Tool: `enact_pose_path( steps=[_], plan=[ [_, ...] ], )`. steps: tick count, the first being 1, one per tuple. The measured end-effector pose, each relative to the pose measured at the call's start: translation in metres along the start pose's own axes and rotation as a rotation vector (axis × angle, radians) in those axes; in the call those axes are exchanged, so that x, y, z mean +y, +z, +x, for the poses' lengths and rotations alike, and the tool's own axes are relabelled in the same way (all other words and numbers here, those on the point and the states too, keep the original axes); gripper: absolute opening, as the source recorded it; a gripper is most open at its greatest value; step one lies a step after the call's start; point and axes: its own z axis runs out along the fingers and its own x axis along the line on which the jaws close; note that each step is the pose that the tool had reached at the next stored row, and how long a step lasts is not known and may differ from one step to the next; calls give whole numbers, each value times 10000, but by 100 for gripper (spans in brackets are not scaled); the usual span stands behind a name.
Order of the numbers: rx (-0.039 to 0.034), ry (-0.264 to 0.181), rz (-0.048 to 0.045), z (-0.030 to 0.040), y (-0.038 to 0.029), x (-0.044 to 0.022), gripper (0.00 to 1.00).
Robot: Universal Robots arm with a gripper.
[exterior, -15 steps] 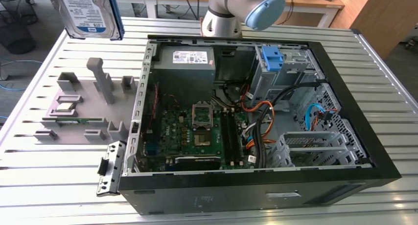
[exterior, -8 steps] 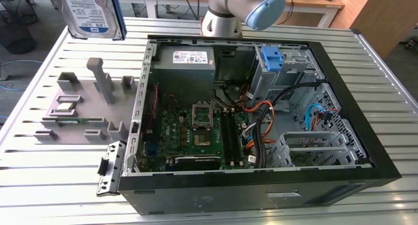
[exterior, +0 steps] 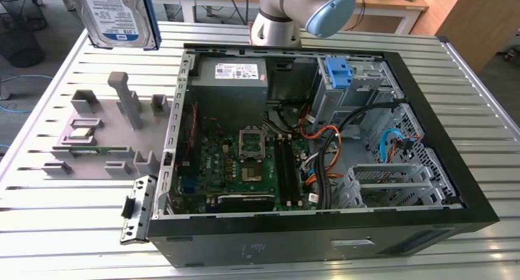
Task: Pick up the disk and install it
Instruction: 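Pick up the disk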
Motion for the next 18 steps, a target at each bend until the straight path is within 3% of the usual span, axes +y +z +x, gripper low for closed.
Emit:
enact_pose_path(
  steps=[9,18],
  plan=[
    [1,0,-2,-4,-42,1,35],
    [0,-1,-1,-4,-44,-17,35]
  ],
)
